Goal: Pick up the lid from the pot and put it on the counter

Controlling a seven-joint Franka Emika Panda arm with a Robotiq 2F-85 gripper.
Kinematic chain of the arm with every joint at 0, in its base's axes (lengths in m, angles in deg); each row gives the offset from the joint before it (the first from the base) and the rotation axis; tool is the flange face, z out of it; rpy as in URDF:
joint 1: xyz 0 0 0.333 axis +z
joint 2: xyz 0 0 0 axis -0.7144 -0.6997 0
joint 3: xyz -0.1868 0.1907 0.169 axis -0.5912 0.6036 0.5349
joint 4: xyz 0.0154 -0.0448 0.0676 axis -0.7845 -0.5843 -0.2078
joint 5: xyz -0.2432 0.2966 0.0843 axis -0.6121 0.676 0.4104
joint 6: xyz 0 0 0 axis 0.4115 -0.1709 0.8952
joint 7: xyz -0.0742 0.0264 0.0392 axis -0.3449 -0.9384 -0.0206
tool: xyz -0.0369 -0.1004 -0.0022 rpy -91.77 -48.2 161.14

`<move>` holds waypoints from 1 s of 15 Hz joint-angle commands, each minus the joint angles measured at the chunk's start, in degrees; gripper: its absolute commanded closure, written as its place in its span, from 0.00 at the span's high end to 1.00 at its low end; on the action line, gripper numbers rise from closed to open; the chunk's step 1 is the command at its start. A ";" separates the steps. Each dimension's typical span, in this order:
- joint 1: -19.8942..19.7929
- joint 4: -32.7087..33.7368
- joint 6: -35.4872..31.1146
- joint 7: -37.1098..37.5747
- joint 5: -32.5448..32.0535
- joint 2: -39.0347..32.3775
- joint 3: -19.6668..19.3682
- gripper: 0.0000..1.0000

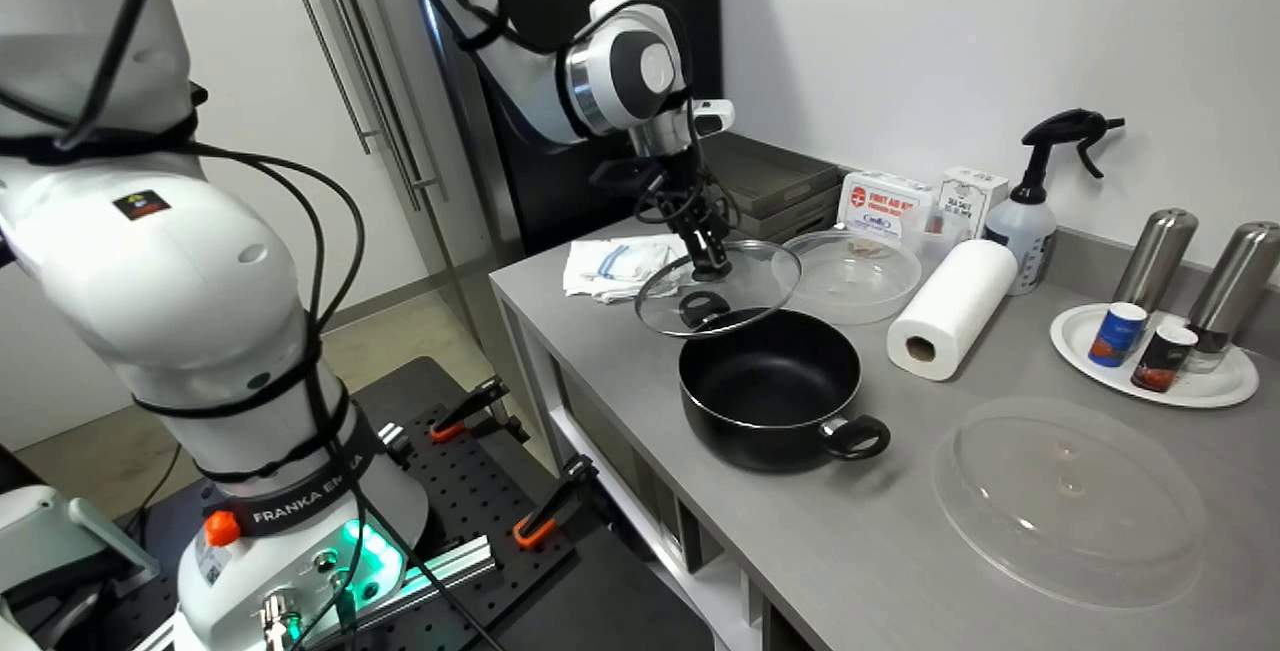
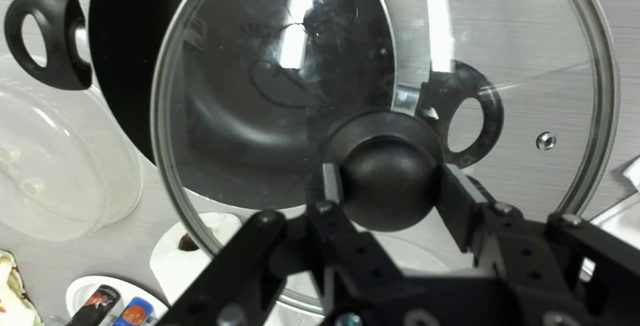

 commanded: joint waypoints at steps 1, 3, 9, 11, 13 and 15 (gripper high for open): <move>1.40 1.02 3.26 3.35 -2.70 1.44 1.49 0.25; 1.95 1.44 4.21 4.33 -3.61 1.27 2.41 0.25; 3.40 4.00 6.88 6.28 -6.52 -0.92 5.05 0.25; 3.91 5.10 7.65 6.70 -7.21 -1.97 5.89 0.25; 4.36 6.30 8.16 6.36 -7.48 -3.29 6.70 0.25; 5.10 7.84 8.39 6.59 -7.68 -4.95 7.10 0.25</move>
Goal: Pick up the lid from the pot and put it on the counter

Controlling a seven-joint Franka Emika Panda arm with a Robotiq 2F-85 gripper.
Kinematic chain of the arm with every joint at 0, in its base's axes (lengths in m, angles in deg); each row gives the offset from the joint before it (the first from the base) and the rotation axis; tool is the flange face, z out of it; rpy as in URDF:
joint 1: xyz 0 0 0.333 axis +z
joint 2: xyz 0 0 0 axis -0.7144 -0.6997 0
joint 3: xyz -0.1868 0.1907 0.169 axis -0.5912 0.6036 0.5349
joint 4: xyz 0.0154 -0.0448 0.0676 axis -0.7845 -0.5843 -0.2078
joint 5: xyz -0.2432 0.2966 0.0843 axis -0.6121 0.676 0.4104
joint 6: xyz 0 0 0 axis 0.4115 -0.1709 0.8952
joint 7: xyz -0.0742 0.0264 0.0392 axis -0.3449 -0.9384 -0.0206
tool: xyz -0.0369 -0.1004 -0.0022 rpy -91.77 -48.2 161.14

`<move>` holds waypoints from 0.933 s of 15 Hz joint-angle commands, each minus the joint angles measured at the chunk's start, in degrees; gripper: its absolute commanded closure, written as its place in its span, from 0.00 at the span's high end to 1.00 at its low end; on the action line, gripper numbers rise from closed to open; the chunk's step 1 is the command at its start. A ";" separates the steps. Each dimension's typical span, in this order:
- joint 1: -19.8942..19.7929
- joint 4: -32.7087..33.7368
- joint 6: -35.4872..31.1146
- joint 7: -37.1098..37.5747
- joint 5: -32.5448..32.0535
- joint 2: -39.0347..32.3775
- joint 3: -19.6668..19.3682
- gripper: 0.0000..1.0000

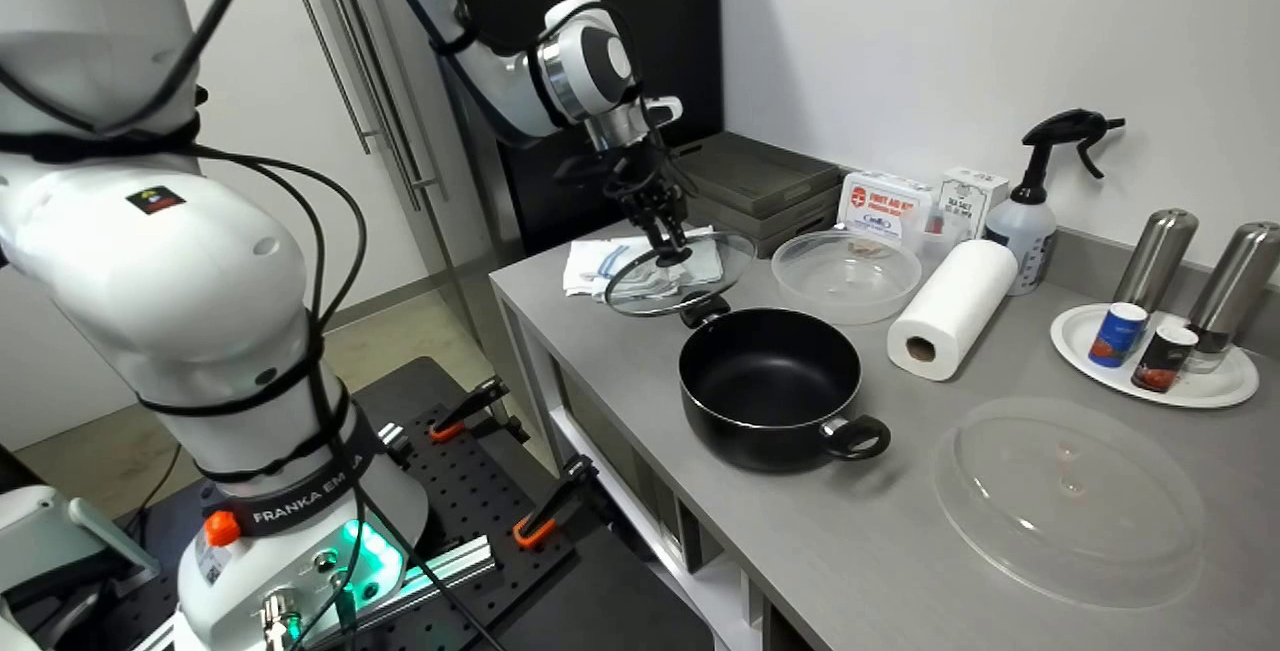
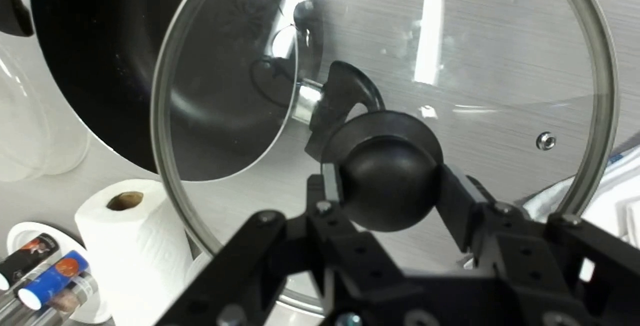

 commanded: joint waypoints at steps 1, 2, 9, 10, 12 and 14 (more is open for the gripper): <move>1.57 4.13 2.09 1.16 -1.76 -2.81 0.71 0.25; 1.95 4.90 2.02 0.90 -1.59 -3.70 0.79 0.25; 4.92 10.69 2.02 -0.13 -0.85 -10.41 0.45 0.25; 5.45 11.51 2.16 -0.15 -0.76 -11.38 0.40 0.25; 6.54 12.83 2.39 -0.15 -0.78 -13.00 0.21 0.25; 7.88 13.91 2.63 0.16 -1.11 -14.43 -0.06 0.25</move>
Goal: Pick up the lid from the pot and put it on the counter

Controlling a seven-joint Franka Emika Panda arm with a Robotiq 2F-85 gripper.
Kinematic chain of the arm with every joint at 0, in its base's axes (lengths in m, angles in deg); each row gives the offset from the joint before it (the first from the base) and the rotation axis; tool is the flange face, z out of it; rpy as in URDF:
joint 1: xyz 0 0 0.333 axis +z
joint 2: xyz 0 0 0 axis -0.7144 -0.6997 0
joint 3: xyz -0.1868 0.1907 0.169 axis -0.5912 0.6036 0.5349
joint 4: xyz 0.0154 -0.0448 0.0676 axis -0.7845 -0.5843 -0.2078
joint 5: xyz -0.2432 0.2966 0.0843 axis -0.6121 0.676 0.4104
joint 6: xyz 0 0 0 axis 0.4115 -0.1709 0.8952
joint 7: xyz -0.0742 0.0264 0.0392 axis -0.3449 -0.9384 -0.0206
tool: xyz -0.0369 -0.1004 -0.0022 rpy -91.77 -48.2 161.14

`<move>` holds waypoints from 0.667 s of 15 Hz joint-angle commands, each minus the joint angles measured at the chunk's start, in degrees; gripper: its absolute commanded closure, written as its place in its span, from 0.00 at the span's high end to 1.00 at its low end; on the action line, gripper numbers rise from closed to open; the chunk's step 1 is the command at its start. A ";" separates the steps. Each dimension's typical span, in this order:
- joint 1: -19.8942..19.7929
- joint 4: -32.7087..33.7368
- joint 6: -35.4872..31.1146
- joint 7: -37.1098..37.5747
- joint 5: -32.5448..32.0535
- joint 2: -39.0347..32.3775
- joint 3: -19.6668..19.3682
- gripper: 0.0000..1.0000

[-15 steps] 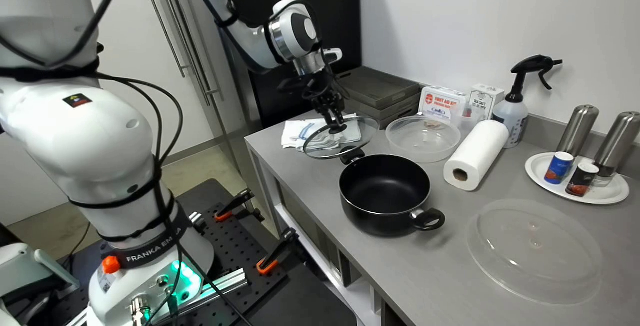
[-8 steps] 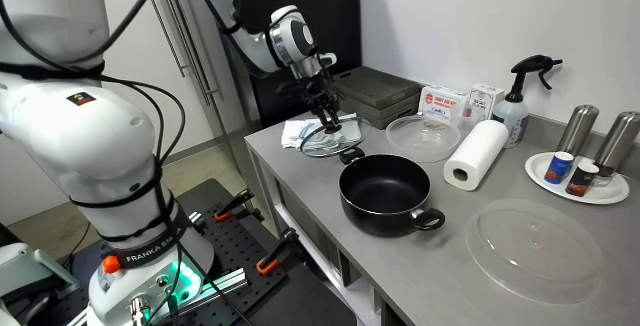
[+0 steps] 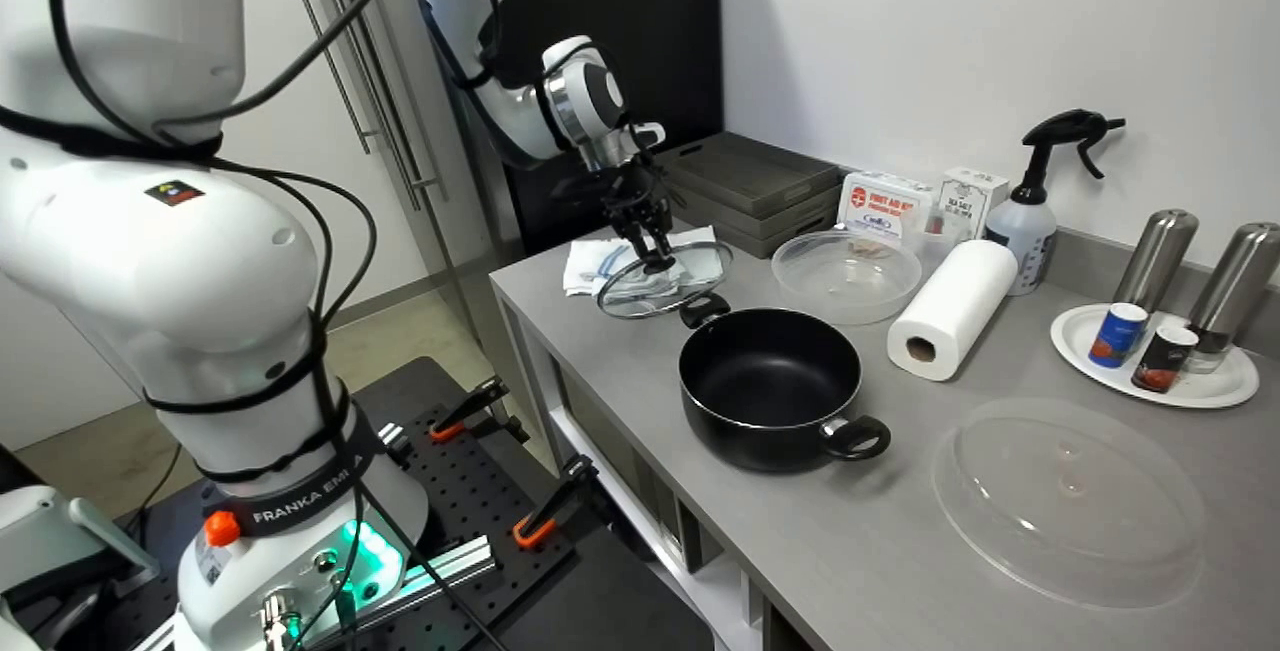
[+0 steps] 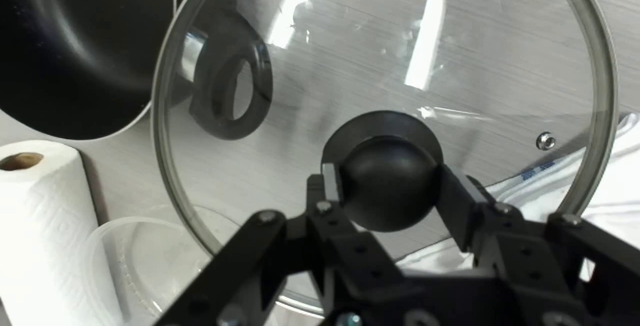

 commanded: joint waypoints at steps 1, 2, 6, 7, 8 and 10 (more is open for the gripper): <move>3.15 3.65 2.46 0.31 -1.15 -2.50 -1.04 0.25; 3.93 4.07 2.60 0.48 -1.34 -3.06 -1.20 0.25; 6.58 5.13 3.26 0.94 -1.92 -4.59 -1.69 0.25; 7.17 5.28 3.38 1.07 -2.15 -4.79 -1.82 0.25; 7.79 5.44 3.51 1.25 -2.53 -5.02 -1.95 0.25; 8.72 5.70 3.77 1.52 -3.21 -5.40 -2.07 0.25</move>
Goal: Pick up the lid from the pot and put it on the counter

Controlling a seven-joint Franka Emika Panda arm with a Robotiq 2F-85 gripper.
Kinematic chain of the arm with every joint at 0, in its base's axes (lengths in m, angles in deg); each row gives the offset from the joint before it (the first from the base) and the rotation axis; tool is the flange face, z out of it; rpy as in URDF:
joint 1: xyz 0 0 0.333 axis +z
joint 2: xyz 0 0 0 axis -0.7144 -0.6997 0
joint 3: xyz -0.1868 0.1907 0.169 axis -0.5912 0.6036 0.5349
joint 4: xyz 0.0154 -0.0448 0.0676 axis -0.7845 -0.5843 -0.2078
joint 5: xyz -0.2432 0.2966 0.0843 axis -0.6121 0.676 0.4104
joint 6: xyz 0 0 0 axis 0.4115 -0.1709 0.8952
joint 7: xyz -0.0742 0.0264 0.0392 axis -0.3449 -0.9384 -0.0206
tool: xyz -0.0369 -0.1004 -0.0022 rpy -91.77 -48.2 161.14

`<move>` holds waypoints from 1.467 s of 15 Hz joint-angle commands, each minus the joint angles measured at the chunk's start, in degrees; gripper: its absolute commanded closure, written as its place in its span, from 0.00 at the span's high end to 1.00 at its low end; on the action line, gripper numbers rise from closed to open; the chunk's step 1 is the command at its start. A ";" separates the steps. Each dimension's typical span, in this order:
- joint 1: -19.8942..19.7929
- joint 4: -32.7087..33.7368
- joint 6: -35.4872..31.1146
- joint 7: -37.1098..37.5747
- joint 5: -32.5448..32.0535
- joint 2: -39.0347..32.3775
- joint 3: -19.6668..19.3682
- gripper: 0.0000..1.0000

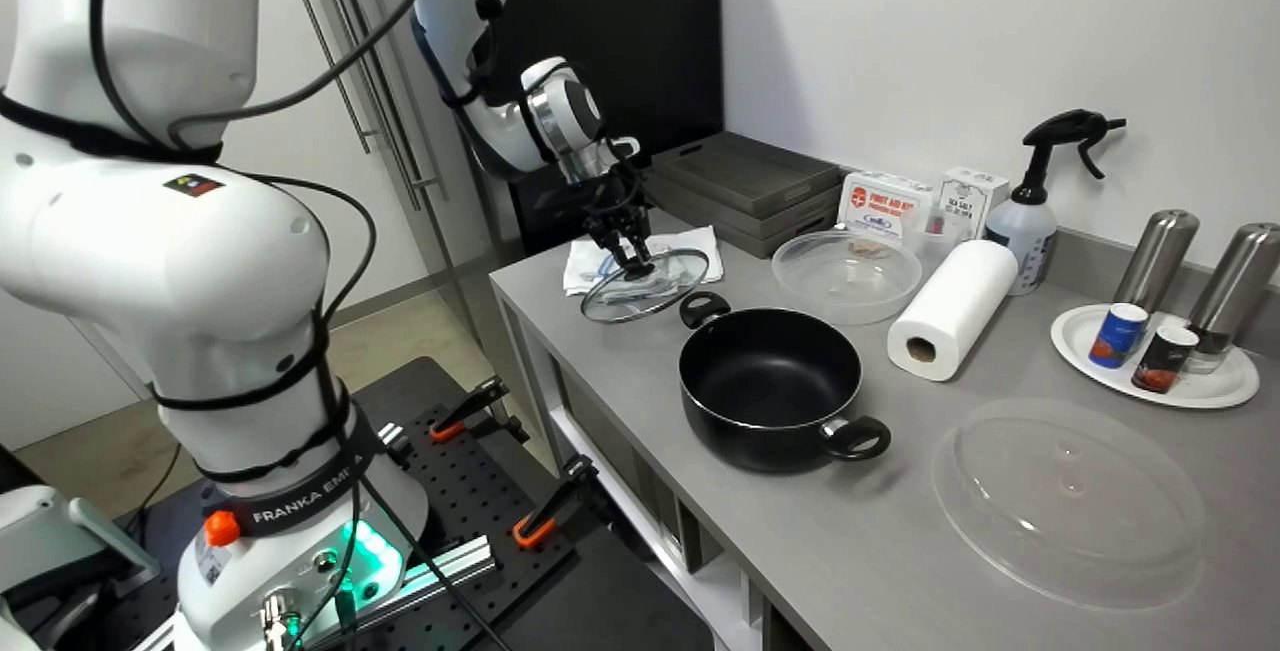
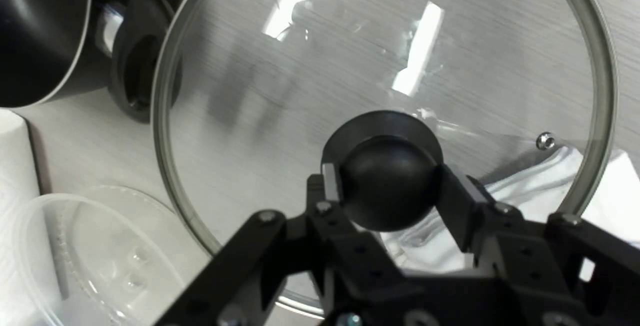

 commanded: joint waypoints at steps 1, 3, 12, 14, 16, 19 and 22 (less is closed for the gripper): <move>2.72 1.95 2.26 1.53 -2.72 -0.57 -1.21 0.25; 3.11 2.47 2.65 1.35 -3.18 -1.14 -0.99 0.25; 0.17 5.25 2.22 -3.26 1.04 -3.63 0.86 0.25; -0.84 5.91 1.97 -4.41 2.37 -3.91 1.06 0.25; -1.85 6.53 1.59 -6.04 4.38 -4.23 1.10 0.25; -3.92 7.38 1.18 -9.90 9.07 -4.78 1.47 0.25; -6.11 8.60 1.53 -14.21 13.87 -5.65 2.30 0.25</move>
